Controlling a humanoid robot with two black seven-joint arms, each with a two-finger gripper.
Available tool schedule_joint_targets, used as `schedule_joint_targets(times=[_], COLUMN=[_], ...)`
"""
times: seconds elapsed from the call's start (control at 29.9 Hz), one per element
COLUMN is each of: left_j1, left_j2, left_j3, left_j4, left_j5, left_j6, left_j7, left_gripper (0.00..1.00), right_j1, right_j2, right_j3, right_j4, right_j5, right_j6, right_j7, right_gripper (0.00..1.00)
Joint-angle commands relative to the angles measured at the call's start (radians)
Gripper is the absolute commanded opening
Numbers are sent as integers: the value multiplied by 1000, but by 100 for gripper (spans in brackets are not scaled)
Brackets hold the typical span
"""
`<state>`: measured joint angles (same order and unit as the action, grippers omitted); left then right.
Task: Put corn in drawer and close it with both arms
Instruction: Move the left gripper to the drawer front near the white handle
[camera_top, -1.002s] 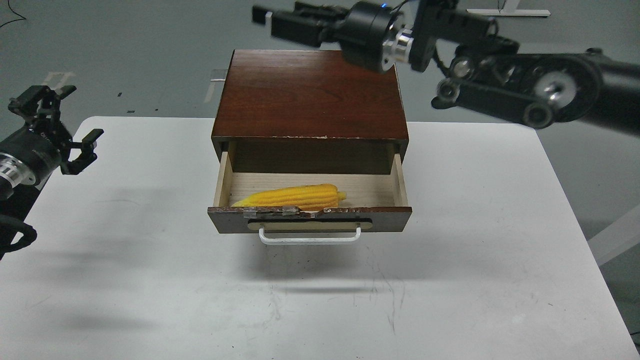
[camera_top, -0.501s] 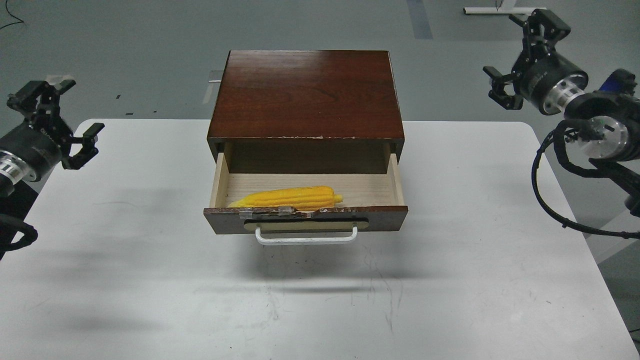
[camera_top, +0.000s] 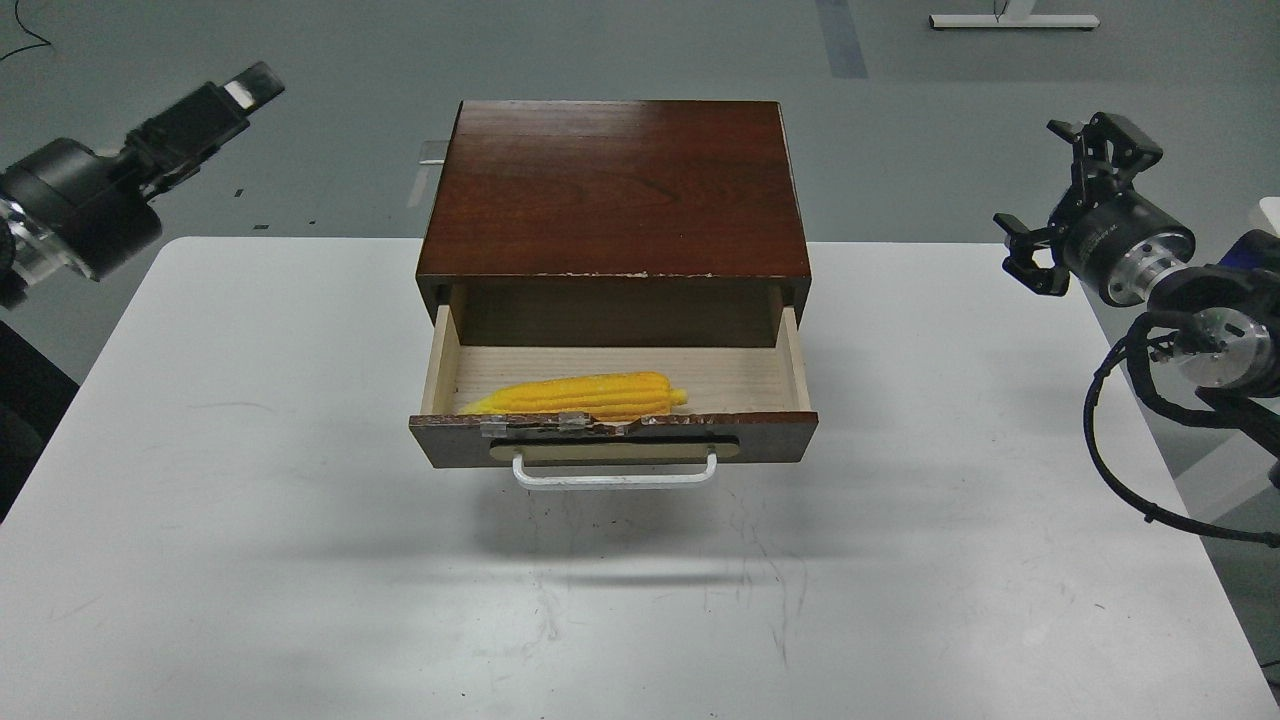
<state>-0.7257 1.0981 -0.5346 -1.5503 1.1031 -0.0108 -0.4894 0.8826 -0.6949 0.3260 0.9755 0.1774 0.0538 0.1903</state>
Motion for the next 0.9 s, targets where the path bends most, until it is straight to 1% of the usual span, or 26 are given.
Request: schedule_joint_targets(times=[0.0, 0.03, 0.07, 0.2, 0.27, 0.33, 0.47, 0.53, 0.67, 0.87], left_j1=[-1, -1, 2, 5, 3, 2, 26, 61, 103, 201], left_j2=[-29, -43, -58, -96, -104, -127, -150, -175, -213, -322], left_j3=[2, 5, 5, 10, 5, 5, 19, 59, 96, 124], left_j4=[-122, -155, -174, -211, -214, -214, -214, -214, -214, -212], left_j5=[17, 20, 32, 63, 64, 64, 98, 206, 313, 507], left_j6=[-151, -206, -225, -251, -334, -478, -478, -478, -478, -478], left_j7=[1, 1, 1, 1, 1, 1, 1, 1, 1, 1], left_gripper=[54, 4, 0, 0, 0, 0, 0, 0, 0, 0], right_j1=[-20, -28, -31, -51, -60, -71, -74, -76, -85, -102], right_j2=[0, 0, -2, -2, -5, -21, -26, -26, -25, -23], right_j3=[-4, -4, -8, -19, -19, -22, -28, -38, -41, -39], right_j4=[-3, -5, -9, -14, -18, -21, -24, -38, -72, -89], right_j5=[-3, -4, -6, -13, -13, -18, -45, -56, -59, -79], right_j6=[1, 1, 1, 1, 3, 3, 3, 3, 3, 4], right_j7=[0, 0, 0, 1, 1, 1, 1, 1, 0, 0], right_gripper=[100, 100, 100, 100, 100, 100, 100, 100, 100, 100])
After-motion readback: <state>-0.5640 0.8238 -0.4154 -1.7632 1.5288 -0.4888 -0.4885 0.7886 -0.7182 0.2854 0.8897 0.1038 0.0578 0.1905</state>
